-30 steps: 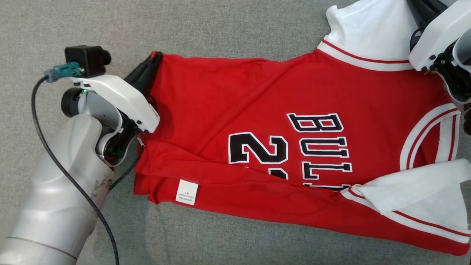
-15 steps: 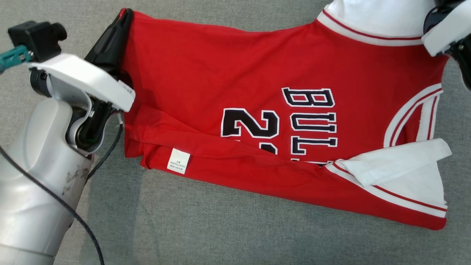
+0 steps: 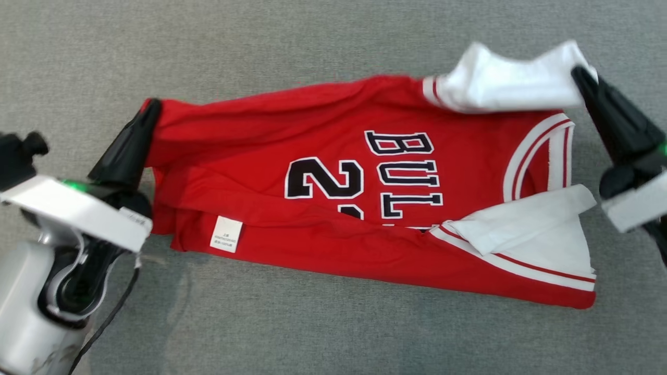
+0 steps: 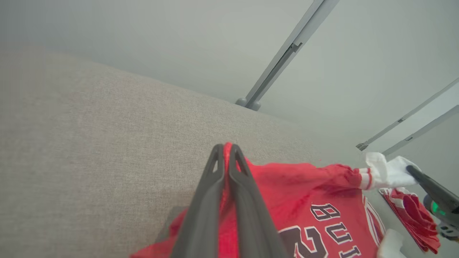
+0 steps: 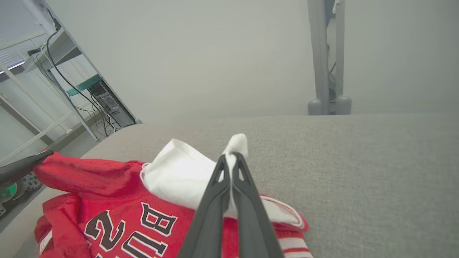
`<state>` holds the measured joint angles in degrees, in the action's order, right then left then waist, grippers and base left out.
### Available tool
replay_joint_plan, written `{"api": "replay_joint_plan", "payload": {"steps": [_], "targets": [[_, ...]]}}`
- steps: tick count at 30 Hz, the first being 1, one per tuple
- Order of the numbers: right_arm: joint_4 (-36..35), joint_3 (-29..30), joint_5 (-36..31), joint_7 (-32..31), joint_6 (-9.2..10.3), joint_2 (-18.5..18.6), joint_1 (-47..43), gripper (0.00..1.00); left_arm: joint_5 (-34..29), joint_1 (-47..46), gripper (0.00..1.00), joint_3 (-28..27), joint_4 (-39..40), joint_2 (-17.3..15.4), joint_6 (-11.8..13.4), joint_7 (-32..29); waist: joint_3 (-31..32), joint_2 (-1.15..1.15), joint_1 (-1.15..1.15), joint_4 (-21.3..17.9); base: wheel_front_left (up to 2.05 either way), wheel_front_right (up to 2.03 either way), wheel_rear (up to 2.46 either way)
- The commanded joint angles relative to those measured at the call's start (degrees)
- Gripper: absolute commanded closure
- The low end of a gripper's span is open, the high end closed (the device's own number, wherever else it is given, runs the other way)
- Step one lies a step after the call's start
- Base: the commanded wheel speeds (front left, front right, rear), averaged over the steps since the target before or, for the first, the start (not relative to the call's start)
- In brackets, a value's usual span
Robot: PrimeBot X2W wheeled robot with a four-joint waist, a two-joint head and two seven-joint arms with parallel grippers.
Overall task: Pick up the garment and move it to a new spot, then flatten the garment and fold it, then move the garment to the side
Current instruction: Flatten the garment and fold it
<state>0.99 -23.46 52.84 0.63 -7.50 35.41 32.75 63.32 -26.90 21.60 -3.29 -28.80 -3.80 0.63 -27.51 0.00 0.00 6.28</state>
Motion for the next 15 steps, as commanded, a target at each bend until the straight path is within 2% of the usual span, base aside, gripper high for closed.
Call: {"api": "replay_joint_plan", "payload": {"steps": [1, 7, 14, 15], "targets": [[-1.62, 2.33, -0.52, 0.62, 0.02, -0.81, -4.02, 1.00, 0.78, 2.16, 1.00, -1.34, 1.07, -1.17, 1.11, 0.49, -0.15, 0.00, 0.00, -0.87, 0.00, 0.00, 0.00], [-6.60, 8.80, -2.32, 0.21, 0.02, -6.74, -17.47, 1.00, 3.32, 7.74, 1.00, -4.21, 2.58, -2.55, 2.68, 1.63, -0.50, 0.00, 0.00, -2.26, 0.00, 0.00, 0.00], [-7.83, 11.77, -7.44, -1.49, 0.02, -12.57, -25.35, 1.00, 4.43, 10.13, 1.00, -3.33, -0.33, -0.86, 2.92, 1.92, -0.55, 0.00, 0.00, -3.07, 0.00, 0.00, 0.00], [-7.61, 11.92, -8.31, -1.60, 0.02, -13.47, -25.75, 0.76, 4.53, 10.47, 0.82, -3.19, -0.74, -0.56, 2.84, 2.07, -0.50, 0.00, 0.00, -3.19, 0.00, 0.00, 0.00]]}}
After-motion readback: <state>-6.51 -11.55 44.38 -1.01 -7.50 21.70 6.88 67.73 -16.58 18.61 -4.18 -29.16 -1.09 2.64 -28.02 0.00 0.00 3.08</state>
